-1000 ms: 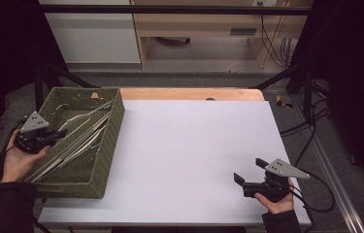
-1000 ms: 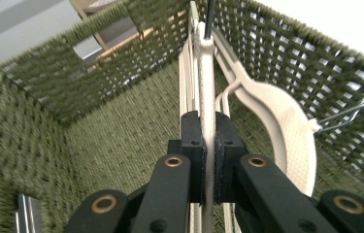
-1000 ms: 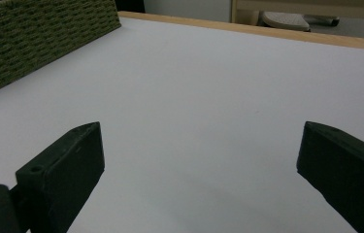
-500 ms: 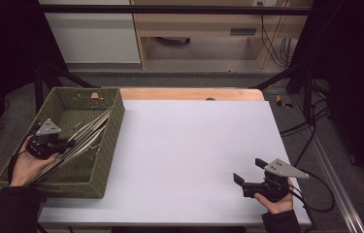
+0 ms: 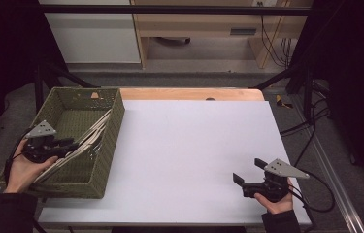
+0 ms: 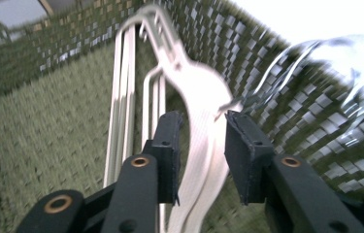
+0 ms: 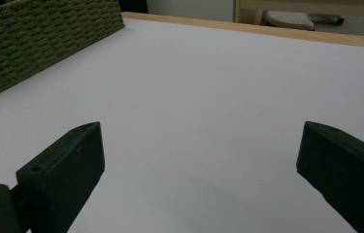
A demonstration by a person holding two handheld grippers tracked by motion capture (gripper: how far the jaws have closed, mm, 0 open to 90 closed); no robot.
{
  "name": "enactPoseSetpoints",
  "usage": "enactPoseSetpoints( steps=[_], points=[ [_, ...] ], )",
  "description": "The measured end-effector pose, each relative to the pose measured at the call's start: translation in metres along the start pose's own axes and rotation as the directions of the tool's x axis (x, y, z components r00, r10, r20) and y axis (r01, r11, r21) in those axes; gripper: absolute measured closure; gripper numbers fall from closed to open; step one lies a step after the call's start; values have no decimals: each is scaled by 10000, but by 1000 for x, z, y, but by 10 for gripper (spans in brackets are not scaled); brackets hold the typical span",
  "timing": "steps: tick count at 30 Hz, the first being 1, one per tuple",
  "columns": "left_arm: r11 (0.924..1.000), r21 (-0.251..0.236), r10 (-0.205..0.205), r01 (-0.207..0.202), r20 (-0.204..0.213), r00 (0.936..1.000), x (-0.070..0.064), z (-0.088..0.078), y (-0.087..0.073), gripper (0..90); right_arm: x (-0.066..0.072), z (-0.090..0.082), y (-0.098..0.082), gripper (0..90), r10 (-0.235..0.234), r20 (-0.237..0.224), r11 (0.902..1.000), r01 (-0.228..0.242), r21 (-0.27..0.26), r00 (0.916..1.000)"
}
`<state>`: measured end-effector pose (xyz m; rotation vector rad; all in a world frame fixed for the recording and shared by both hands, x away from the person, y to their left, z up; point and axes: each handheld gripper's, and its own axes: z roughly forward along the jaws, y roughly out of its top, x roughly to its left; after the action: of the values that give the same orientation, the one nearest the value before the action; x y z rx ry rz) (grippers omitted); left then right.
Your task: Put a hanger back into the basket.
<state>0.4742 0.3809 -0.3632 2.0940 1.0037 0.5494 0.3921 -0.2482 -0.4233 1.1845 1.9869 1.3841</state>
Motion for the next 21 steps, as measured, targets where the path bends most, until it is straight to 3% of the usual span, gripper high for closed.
enactPoseSetpoints(
  steps=[1,2,5,6,7,8,9,10,11,12,13,14,15,16,17,21],
  points=[
    [10000,0,0,0,0,10000,0,0,0,617,0,0,0,41,-6,-12,10000,6,-16,10000],
    [9977,-629,-236,242,104,9997,-7,-5,4,578,0,0,0,41,31,-39,10000,-31,-28,10000],
    [9868,-1575,-346,362,125,9993,-18,-12,10,438,0,0,0,41,69,-83,10000,-70,-45,9999],
    [9868,-1575,-346,362,125,9993,-18,-12,10,400,0,0,0,41,69,-83,10000,-70,-45,9999],
    [9796,-1939,-487,525,240,9985,-23,-14,12,400,0,0,1,40,75,-97,10000,-76,-52,9999],
    [9757,-2135,-443,500,313,9985,-27,-15,14,363,-1,0,1,40,64,-102,10000,-65,-59,9999],
    [9650,-2585,-361,438,344,9988,-38,-18,17,302,-1,-1,1,39,58,-139,9999,-59,-81,9999],
    [9604,-2757,-310,410,407,9987,-43,-18,18,276,-1,-1,1,38,57,-168,9999,-59,-85,9998],
    [9604,-2757,-310,410,407,9987,-43,-18,18,240,-1,-1,1,38,76,-142,9999,-77,-112,9999],
    [9512,-3070,-188,318,451,9988,-55,-18,20,206,-1,-2,1,38,95,-147,9999,-97,-123,9998],
    [9512,-3070,-188,318,451,9988,-55,-18,20,181,0,-2,2,38,170,-174,9997,-173,-179,9997],
    [9421,-3331,-187,394,652,9977,-66,-17,22,152,-1,-2,2,38,138,-157,9997,-141,-190,9998],
    [9387,-3419,-207,446,733,9971,-71,-15,22,121,-1,-3,2,38,147,-204,9997,-151,-217,9997],
    [9387,-3419,-207,446,733,9971,-71,-15,22,89,-1,-3,2,38,147,-204,9997,-151,-217,9997],
    [9372,-3450,-229,505,836,9962,-82,-12,24,72,-1,-4,3,38,144,-209,9996,-150,-243,9997],
    [9335,-3557,-118,454,961,9953,-97,-7,24,47,-1,-6,3,38,145,-240,9994,-152,-297,9996]
  ],
)
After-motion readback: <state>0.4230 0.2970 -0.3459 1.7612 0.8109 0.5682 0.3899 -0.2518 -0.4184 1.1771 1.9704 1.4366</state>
